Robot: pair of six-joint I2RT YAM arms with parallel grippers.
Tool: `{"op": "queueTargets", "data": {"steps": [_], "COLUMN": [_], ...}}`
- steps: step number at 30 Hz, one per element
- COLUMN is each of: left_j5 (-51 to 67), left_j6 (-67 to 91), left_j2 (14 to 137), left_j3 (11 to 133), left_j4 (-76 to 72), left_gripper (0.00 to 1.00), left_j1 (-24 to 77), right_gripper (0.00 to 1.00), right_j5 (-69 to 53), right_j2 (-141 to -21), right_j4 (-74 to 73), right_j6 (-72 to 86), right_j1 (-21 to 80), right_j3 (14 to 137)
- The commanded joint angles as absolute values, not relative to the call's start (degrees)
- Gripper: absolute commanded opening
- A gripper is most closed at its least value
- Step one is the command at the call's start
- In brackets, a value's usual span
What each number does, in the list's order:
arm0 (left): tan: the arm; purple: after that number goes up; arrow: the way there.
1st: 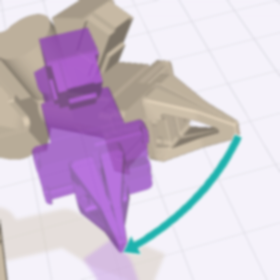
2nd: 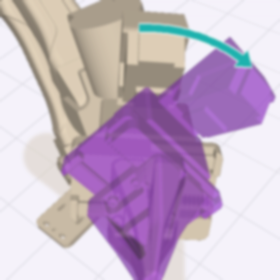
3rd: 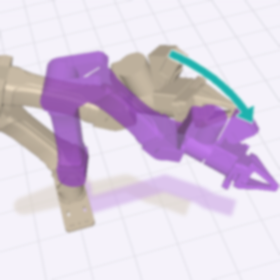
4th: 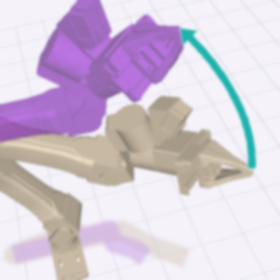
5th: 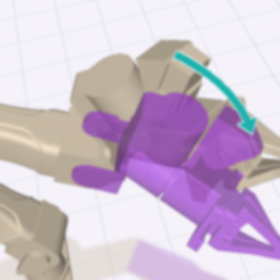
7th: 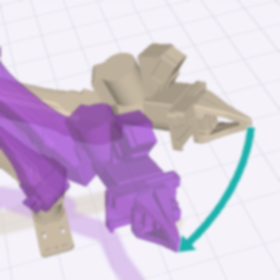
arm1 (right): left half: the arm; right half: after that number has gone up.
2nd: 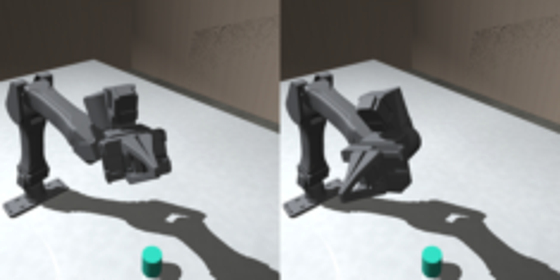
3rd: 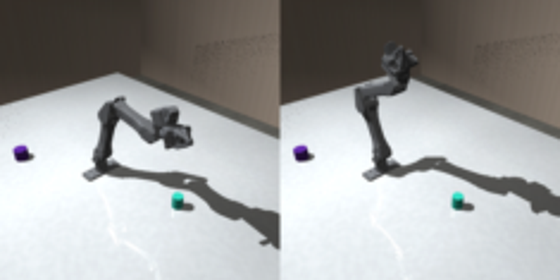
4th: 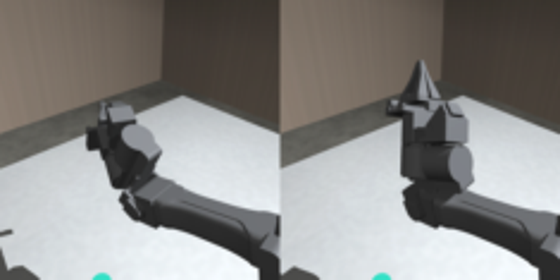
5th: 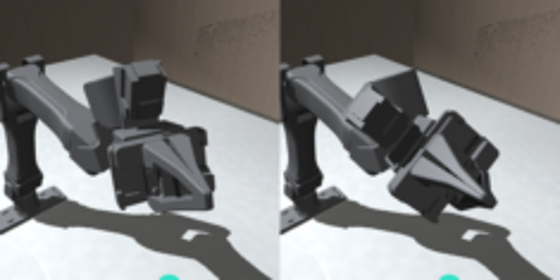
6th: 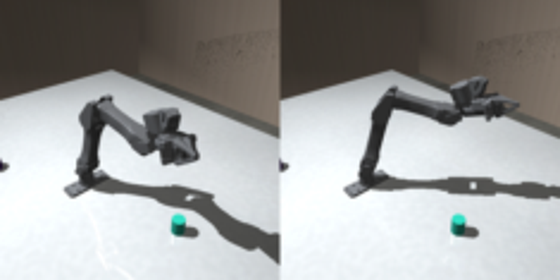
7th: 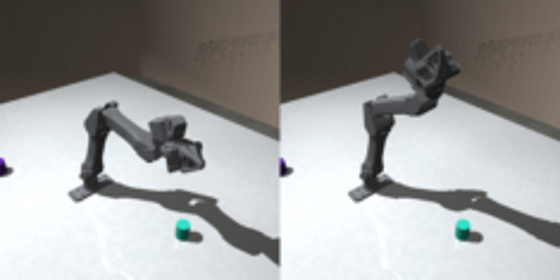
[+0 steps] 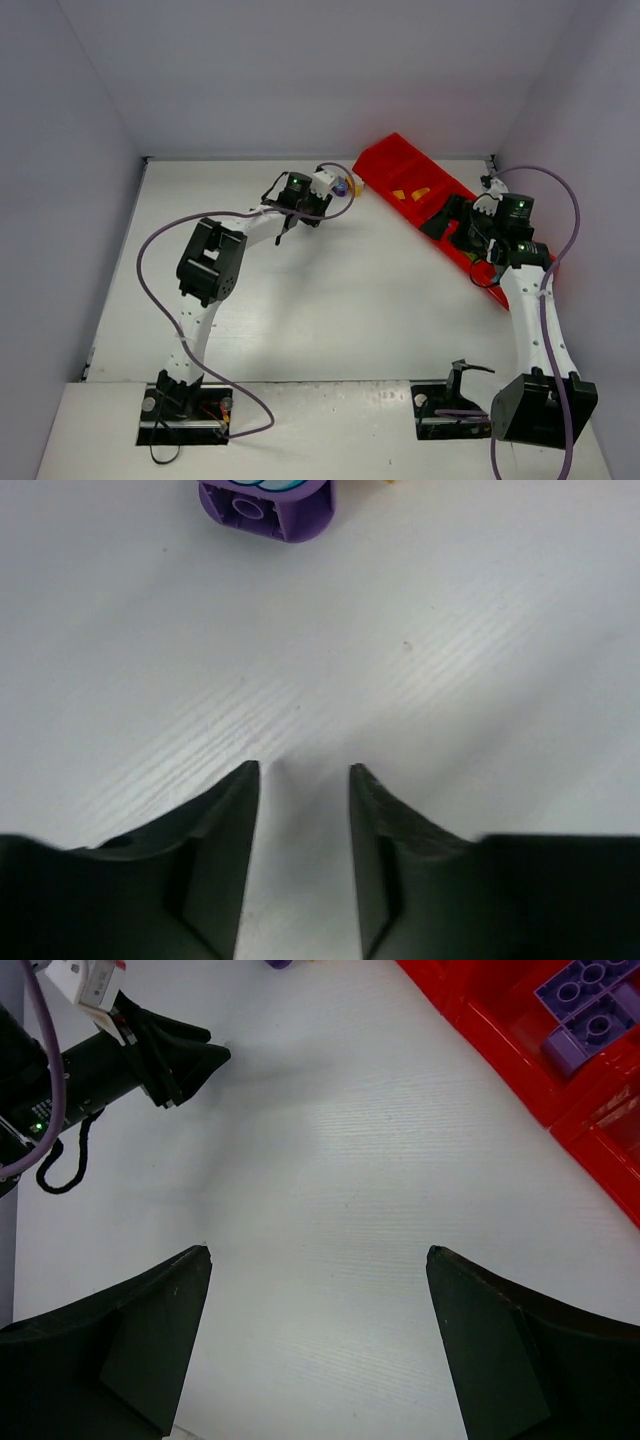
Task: Sort the legos into containers by color
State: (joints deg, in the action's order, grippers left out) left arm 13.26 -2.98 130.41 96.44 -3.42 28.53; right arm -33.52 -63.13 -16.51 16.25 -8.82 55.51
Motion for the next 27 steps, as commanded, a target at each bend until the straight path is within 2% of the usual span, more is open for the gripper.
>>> {"op": "queueTargets", "data": {"steps": [1,2,8,9,13,16,21,27], "left_j5": [15.8,15.4,13.8,14.2,11.1,7.4,4.1,2.7], "left_j6": [-5.4,-5.4,5.3,7.2,15.9,19.8,26.4,28.4], "left_j2": [120.9,120.2,119.1,117.5,112.0,106.8,95.7,83.2], "left_j3": [92.1,91.7,93.3,92.9,91.3,89.1,80.8,71.9], "left_j4": [-11.9,-12.6,-9.7,-9.6,-1.6,6.8,16.1,22.8], "left_gripper": [0.38,0.46,0.62,0.69,0.80,0.82,0.83,0.84], "left_j1": [28.5,28.4,27.2,26.9,26.8,26.4,25.0,24.8], "right_gripper": [0.85,0.85,0.83,0.82,0.79,0.79,0.79,0.75], "right_j5": [-36.6,-36.8,-34.3,-31.1,-23.4,-16.6,-7.8,-7.5], "right_j2": [-64.4,-65.0,-69.0,-71.0,-78.8,-87.1,-101.3,-113.7], "right_j4": [-13.6,-13.5,-11.8,-11.2,-10.3,-10.3,-9.7,-4.3], "right_j6": [16.1,16.0,15.2,14.6,9.8,4.9,-6.7,-11.5], "right_j1": [-8.1,-7.9,-4.4,-1.7,7.5,14.2,18.6,19.4], "right_j3": [59.0,59.1,61.2,62.0,68.8,75.7,86.3,95.0]}}
